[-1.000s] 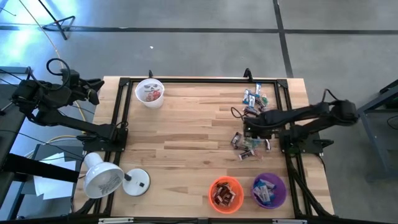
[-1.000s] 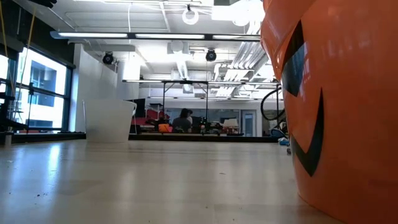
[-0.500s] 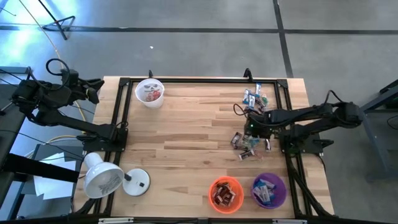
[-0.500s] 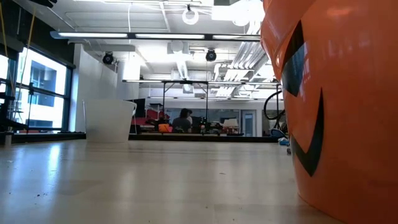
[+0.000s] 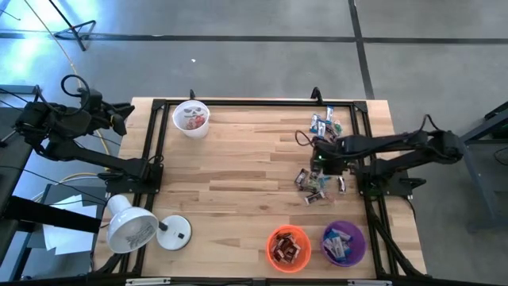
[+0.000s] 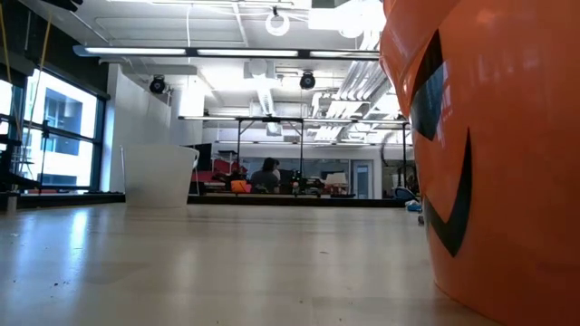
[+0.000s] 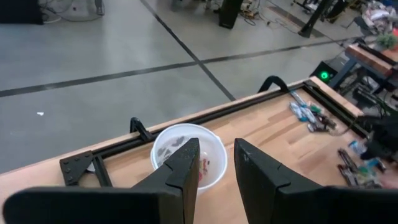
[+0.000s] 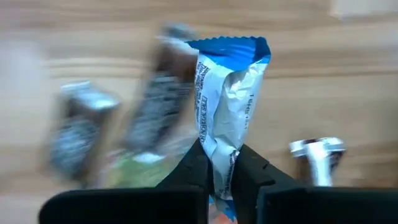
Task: Organize candy in baskets
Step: Put the white chocolate into the purple bucket
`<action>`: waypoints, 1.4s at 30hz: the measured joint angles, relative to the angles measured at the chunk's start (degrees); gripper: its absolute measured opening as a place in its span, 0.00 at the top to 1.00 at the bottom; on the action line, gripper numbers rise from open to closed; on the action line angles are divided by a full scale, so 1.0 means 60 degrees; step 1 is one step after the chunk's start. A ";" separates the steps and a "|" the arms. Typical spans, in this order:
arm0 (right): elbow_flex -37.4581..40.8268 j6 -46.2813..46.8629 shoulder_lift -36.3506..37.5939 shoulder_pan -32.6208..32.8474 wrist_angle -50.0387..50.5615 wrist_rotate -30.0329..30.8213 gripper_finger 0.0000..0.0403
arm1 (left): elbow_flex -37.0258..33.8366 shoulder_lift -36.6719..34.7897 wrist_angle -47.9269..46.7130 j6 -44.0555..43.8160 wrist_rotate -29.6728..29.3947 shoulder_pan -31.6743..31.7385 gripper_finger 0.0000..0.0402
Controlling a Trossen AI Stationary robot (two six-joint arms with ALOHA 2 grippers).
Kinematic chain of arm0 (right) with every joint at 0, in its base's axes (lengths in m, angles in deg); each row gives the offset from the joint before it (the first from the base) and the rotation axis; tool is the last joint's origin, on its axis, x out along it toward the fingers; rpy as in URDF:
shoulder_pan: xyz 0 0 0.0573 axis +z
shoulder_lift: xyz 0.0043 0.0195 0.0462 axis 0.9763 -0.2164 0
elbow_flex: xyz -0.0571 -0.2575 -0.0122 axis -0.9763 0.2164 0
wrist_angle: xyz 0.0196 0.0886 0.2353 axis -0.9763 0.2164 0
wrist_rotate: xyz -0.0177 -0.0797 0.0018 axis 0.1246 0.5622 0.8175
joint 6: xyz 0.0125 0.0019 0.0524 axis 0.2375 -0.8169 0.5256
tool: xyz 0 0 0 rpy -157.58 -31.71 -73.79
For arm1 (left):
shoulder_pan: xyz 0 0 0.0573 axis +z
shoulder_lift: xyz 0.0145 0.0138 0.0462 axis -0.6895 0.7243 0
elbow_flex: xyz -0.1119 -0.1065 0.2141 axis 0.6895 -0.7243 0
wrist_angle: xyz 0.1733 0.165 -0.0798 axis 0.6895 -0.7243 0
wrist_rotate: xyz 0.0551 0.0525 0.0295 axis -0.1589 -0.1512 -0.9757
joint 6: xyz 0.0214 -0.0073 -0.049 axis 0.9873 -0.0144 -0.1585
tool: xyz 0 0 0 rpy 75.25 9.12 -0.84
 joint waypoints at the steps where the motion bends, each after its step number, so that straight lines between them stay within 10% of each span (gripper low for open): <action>1: -0.0252 -0.0118 0.0084 0.0000 0.0136 -0.0015 0.95 | 0.0000 0.0000 0.0000 0.0089 0.0060 0.0000 0.78; 11: -0.4452 -0.0509 0.0587 0.0759 0.2138 0.0011 0.96 | 0.0000 0.0000 -0.0033 0.0536 0.0331 -0.0002 0.78; 22: -0.8623 0.3415 -0.0890 0.5033 0.2701 0.1581 0.96 | 0.0000 0.0000 -0.0036 0.1091 0.0753 0.0001 0.78; 34: -0.9672 0.8663 -0.3710 0.9078 0.3489 -0.0463 0.96 | 0.0000 0.0000 -0.0036 0.1612 0.0748 -0.0002 0.78; 42: -0.9679 0.8941 -0.4424 0.9413 0.4738 -0.1515 0.96 | 0.0000 0.0000 -0.0036 0.1802 0.0528 -0.0002 0.78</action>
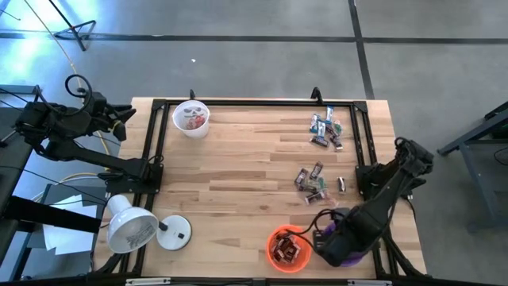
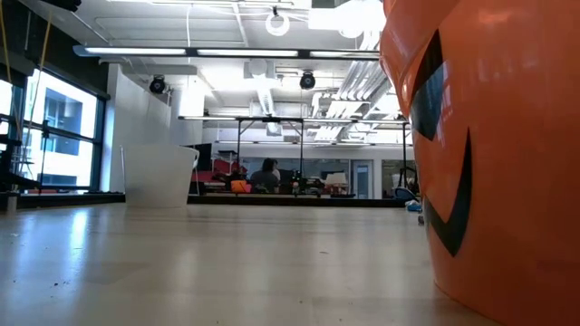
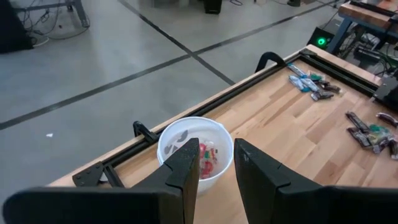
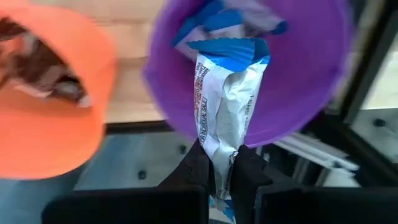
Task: Organize candy in baskets
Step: Put the white chocolate into the purple bucket, then put the brown chocolate into the orange bucket
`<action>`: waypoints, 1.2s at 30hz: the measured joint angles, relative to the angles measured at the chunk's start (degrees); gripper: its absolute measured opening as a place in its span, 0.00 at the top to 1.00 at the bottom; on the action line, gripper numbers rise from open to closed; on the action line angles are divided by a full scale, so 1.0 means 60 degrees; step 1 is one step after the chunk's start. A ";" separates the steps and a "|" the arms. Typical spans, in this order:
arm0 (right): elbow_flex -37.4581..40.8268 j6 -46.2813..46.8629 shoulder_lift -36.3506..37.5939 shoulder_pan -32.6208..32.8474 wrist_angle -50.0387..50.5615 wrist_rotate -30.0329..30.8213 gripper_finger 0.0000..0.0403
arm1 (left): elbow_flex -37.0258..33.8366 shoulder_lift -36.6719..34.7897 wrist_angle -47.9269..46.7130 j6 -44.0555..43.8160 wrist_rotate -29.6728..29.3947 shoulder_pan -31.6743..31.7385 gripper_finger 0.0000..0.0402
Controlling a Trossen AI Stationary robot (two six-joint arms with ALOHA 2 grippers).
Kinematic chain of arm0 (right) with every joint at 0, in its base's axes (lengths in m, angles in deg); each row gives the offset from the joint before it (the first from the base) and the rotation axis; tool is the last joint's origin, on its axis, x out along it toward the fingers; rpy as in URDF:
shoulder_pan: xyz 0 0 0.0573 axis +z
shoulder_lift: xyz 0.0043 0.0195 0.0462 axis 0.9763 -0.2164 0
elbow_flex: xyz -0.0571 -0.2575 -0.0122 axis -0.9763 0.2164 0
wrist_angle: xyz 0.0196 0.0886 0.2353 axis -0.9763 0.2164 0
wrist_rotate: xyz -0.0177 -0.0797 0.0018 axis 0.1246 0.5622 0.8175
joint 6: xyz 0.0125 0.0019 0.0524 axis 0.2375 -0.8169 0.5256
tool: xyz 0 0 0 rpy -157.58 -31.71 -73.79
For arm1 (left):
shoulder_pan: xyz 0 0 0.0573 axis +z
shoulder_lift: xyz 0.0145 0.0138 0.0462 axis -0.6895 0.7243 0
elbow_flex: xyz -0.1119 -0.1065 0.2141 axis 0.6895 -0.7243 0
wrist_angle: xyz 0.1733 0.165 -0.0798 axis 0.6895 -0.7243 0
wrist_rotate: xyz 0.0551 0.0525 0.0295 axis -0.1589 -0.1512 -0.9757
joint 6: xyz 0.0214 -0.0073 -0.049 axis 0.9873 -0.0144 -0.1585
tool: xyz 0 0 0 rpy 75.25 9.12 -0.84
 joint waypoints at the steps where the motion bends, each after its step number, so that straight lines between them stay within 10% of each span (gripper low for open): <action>1: 0.0000 0.0034 -0.0013 0.0006 0.0191 -0.0068 0.95 | 0.0000 0.0000 0.0000 0.0000 0.0000 0.0003 0.78; 16: 0.0000 -0.0462 0.0024 0.0074 0.0934 -0.0144 0.56 | 0.0000 0.0000 0.0000 -0.0080 0.0204 0.0004 0.78; 26: 0.0536 -0.0934 0.0669 -0.0967 0.2320 0.2918 0.58 | 0.0000 0.0000 0.0000 -0.0262 0.0164 0.0004 0.78; 36: 0.4842 -0.0193 0.2949 -0.1943 0.1126 0.2774 0.59 | 0.0000 -0.0004 0.0000 -0.0314 0.0160 0.0000 0.78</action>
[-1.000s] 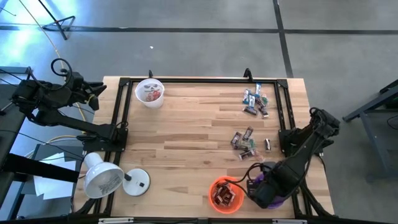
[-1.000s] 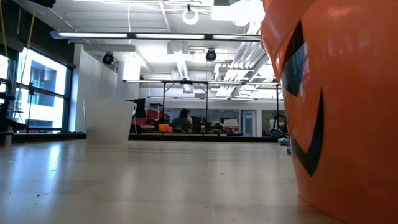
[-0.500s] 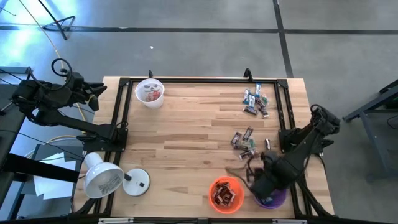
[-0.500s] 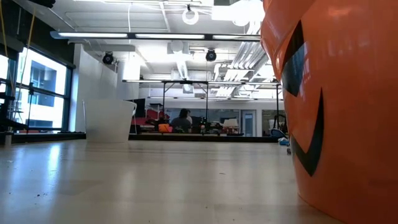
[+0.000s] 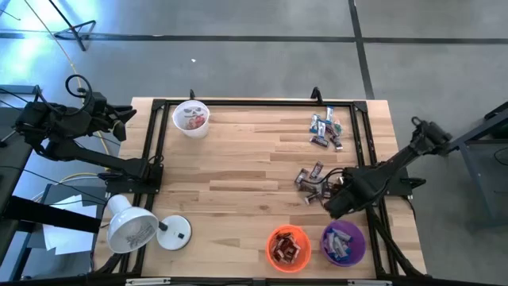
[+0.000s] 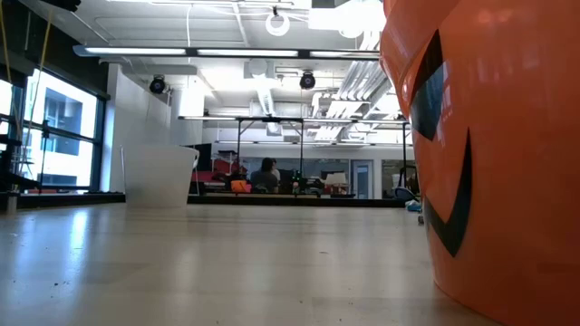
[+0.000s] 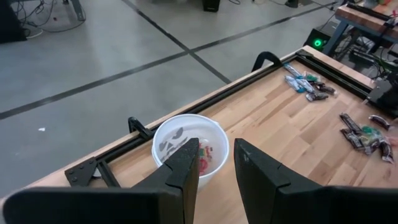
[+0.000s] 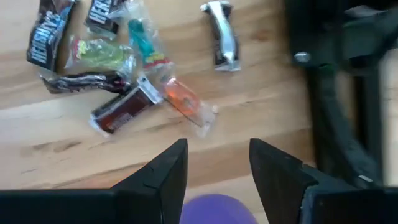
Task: Organize candy in baskets
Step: Put the brown chocolate into the orange bucket
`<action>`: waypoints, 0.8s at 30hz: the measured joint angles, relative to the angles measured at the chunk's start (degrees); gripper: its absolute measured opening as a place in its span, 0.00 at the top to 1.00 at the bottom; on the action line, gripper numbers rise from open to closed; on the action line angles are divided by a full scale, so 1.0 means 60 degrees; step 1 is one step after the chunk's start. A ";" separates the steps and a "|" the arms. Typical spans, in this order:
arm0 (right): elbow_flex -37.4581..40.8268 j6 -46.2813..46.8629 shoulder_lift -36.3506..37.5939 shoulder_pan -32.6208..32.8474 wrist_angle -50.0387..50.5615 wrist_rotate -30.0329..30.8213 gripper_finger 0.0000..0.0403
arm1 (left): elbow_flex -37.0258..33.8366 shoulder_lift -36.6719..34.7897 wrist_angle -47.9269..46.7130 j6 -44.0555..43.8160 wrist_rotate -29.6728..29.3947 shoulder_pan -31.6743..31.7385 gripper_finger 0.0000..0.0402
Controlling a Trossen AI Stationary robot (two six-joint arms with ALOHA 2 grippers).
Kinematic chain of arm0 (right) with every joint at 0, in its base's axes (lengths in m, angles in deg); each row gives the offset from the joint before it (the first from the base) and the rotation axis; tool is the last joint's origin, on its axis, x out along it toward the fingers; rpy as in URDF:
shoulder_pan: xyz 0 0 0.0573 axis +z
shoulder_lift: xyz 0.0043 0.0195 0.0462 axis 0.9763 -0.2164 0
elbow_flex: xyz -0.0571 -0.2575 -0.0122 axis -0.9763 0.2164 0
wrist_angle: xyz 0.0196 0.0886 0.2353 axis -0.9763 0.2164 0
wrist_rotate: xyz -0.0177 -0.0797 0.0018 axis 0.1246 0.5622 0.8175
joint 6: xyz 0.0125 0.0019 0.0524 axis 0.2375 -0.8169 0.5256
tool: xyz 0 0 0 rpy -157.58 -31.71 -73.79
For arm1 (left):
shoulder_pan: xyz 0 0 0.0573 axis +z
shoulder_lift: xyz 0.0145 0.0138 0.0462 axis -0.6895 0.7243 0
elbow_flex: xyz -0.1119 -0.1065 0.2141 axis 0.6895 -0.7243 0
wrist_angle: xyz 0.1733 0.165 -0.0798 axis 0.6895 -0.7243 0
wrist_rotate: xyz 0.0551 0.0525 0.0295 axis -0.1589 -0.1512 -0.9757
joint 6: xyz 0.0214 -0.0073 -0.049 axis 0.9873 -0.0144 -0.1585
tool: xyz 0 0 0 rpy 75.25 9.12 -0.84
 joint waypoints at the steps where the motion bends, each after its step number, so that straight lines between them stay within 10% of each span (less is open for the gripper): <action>1: 0.0453 -0.0002 0.0337 -0.0068 -0.0426 0.0037 0.59 | 0.0000 0.0000 0.0000 -0.0063 0.0003 0.0000 0.78; 12: 0.4446 -0.0333 0.2662 -0.1173 -0.2792 -0.0044 0.59 | 0.0000 0.0000 0.0000 -0.0476 0.0000 0.0000 0.78; 24: 0.5898 -0.0260 0.2847 -0.2141 -0.4461 -0.0105 0.59 | -0.0004 0.0000 0.0010 -0.1034 -0.1036 0.0004 0.78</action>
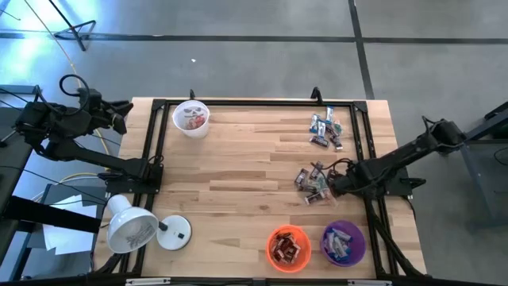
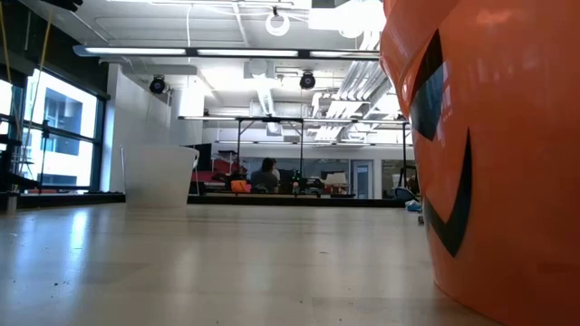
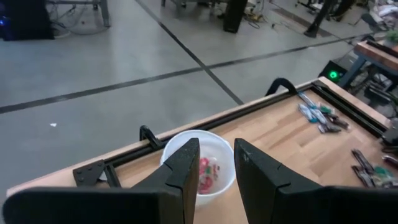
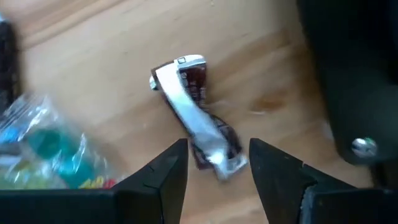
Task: Organize candy in baskets
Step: Put the brown chocolate into the orange bucket
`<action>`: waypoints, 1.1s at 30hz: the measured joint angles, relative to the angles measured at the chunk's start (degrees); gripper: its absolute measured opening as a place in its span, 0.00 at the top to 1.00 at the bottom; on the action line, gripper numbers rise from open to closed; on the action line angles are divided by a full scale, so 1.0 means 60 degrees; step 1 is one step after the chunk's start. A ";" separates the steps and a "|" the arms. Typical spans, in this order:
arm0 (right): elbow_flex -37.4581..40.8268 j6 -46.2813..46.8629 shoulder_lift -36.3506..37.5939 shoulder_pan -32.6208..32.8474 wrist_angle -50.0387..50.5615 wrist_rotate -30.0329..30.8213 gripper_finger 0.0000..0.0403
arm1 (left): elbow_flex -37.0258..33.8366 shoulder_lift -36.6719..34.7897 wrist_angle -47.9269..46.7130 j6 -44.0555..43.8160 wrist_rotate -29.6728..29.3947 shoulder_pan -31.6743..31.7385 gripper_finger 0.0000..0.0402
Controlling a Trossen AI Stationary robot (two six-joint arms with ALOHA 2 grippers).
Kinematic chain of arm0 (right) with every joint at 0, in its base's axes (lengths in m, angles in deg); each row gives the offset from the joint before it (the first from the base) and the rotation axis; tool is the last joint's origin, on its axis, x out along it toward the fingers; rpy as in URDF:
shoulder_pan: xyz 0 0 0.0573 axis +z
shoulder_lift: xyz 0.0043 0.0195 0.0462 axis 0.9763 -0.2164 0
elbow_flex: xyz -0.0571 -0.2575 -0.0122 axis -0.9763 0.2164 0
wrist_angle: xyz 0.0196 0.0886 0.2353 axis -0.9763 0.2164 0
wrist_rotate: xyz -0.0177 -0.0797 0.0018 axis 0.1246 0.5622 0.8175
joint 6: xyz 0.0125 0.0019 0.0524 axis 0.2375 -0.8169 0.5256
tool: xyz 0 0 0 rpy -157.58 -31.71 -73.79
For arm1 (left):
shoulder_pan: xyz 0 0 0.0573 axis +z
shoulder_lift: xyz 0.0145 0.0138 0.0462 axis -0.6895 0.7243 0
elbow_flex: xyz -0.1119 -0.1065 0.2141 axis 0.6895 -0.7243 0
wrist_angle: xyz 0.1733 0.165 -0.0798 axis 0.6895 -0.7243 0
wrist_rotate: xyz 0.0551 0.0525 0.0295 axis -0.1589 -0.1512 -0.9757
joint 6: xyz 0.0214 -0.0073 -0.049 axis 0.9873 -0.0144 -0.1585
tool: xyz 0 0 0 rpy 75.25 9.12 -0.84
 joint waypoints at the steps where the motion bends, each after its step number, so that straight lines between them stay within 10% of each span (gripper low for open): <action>1: 0.0126 0.0008 -0.0003 -0.0091 -0.0185 0.0004 0.59 | 0.0000 0.0000 0.0000 -0.0003 -0.0038 -0.0003 0.78; 12: 0.0921 -0.0035 0.0016 -0.1189 -0.0672 -0.0243 0.61 | 0.0000 0.0000 0.0033 -0.0163 -0.0181 -0.0002 0.78; 21: 0.0897 -0.0053 0.0060 -0.1369 -0.0817 -0.0290 0.89 | 0.0000 0.0000 0.0013 -0.0080 -0.0148 -0.0001 0.78; 33: -0.0855 -0.1064 0.0023 -0.1278 -0.0261 -0.0062 0.99 | 0.0000 0.0000 -0.0007 0.0376 0.0594 -0.0004 0.78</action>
